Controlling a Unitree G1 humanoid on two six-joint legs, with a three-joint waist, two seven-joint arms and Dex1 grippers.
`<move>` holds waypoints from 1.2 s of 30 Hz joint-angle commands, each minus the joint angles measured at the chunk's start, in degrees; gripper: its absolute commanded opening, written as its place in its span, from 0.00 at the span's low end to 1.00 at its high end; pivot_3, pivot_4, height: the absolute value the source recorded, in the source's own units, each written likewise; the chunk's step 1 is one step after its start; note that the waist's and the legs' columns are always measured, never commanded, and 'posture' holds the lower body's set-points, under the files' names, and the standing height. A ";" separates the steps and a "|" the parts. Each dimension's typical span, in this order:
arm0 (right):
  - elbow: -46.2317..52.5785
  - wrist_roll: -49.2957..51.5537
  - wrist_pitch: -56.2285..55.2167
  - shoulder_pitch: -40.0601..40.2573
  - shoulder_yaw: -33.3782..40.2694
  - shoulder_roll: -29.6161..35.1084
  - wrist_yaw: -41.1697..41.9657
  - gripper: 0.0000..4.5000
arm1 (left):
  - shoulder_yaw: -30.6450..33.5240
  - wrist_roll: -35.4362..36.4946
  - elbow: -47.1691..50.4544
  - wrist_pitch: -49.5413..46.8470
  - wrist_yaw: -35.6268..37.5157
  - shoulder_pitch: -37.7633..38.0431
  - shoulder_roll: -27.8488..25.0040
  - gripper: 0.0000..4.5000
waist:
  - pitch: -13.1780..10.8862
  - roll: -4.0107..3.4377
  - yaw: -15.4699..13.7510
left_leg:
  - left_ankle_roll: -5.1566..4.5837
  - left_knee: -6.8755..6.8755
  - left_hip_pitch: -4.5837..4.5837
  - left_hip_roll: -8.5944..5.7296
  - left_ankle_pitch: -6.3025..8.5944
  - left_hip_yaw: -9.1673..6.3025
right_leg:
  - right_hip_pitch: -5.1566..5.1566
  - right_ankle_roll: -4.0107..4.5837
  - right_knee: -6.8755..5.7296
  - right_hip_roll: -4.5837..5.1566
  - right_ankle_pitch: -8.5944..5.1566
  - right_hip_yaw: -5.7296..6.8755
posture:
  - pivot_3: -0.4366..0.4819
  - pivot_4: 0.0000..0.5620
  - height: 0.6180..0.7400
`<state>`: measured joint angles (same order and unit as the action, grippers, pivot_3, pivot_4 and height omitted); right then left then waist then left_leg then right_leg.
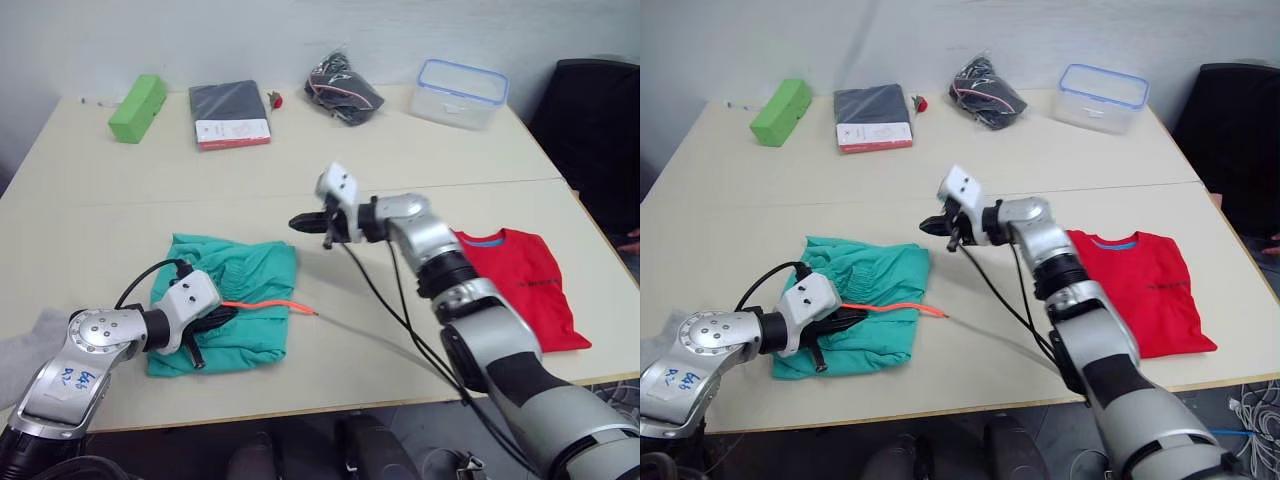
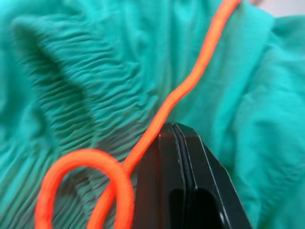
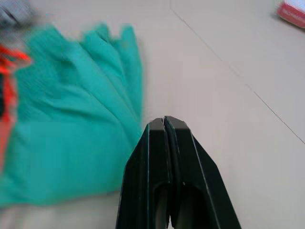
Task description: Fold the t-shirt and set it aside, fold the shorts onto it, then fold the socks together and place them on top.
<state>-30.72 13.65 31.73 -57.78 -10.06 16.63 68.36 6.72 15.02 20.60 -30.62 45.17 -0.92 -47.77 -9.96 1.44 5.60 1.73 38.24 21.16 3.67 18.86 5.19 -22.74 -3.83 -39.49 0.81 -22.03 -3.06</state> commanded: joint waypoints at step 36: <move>-11.48 5.17 22.72 2.63 -1.32 -24.97 -20.60 0.57 | 26.01 22.71 14.94 -12.21 4.64 10.18 -4.88 1.00 | 0.06 0.04 4.02 | 0.25 -0.31 -0.12 0.05 -0.13 0.03 | -0.05 0.21 0.29 -0.19 0.00 -0.07 | 0.48 0.27 1.00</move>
<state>-40.77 20.07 52.40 -56.81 -10.17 -8.05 48.10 31.60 36.81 33.65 -43.21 49.89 9.68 -51.89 -9.90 1.48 9.62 1.99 37.93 21.06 3.73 18.74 5.21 -22.79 -3.62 -39.18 0.63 -22.03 -3.13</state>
